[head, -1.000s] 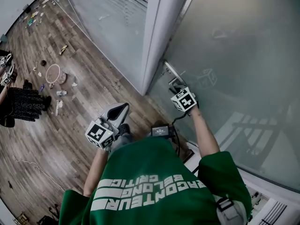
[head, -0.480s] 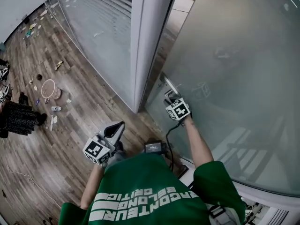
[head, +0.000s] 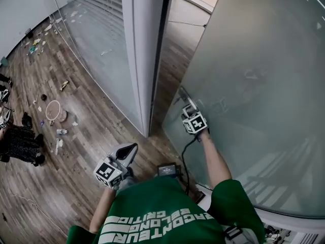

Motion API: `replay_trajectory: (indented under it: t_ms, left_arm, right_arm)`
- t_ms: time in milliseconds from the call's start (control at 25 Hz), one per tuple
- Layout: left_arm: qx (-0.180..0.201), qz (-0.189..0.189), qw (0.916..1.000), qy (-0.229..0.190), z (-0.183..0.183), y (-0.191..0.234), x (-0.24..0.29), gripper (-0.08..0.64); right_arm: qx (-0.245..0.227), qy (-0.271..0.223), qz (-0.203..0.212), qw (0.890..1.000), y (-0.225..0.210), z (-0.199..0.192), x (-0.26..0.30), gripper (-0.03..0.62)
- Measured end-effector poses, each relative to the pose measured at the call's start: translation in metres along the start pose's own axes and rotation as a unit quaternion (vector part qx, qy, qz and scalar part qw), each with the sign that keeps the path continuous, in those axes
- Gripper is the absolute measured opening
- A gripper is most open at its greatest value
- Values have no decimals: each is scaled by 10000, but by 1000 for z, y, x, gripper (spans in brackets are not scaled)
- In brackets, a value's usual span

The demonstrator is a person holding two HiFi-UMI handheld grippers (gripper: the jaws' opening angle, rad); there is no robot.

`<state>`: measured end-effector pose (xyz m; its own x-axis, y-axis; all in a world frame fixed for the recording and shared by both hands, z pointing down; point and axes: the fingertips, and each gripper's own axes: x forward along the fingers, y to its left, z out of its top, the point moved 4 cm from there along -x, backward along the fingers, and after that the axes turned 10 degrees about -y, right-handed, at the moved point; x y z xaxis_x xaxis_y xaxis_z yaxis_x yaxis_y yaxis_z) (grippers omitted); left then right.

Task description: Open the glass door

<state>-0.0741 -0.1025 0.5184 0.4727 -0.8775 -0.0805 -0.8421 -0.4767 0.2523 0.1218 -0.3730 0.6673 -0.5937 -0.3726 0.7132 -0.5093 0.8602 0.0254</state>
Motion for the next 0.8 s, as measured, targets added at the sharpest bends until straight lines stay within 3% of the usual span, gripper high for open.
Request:
replay_trajectory:
  t_ms: [240,640,800]
  left_arm:
    - [-35,-11,10000,-12,1,-9,8,17]
    - [0,-36,10000,5,-10,-34,69,17]
    - [-72,-70,9999,-7,-30,-43,89,17]
  right_arm:
    - [201,35,-283,9994,-29,-1,-7,-6]
    - [518,31,-537,9972,-96,-7,-3,-6]
    - [639,75,-693,9955,-123,-15,-2,-6]
